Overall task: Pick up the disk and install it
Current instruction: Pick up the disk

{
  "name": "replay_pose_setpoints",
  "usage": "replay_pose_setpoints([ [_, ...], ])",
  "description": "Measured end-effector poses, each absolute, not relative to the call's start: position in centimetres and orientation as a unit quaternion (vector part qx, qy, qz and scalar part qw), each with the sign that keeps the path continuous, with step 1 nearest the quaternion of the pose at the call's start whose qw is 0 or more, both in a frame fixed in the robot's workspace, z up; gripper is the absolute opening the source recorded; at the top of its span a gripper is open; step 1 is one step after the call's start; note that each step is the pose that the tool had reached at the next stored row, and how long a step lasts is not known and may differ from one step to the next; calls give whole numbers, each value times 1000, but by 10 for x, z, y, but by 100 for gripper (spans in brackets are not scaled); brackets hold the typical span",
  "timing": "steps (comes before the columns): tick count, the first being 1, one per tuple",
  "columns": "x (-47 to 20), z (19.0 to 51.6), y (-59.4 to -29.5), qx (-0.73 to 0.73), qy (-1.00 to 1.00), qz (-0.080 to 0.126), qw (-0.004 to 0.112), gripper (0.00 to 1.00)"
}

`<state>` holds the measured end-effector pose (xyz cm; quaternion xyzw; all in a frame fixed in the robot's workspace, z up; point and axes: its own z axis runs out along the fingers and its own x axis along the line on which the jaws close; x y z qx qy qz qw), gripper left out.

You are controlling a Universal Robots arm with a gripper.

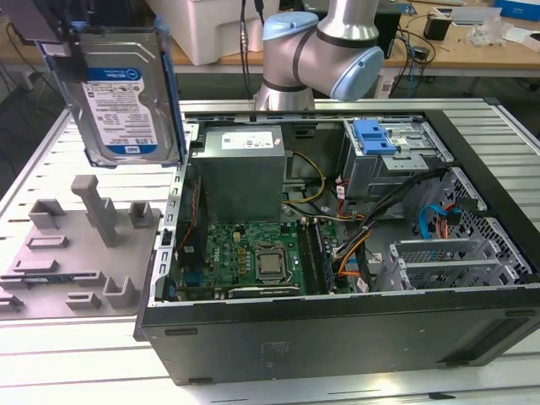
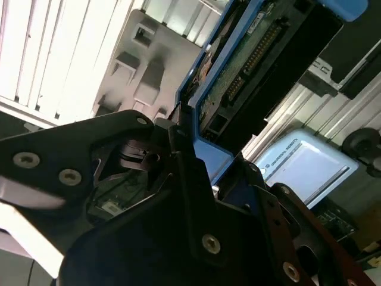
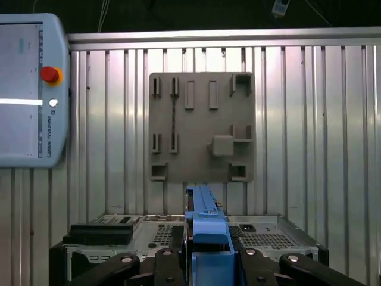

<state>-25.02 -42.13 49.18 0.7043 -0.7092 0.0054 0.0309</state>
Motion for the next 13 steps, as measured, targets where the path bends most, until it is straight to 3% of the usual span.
replay_pose_setpoints([
  [13, -173, 492, -448, 704, -709, 5, 32, 37],
])
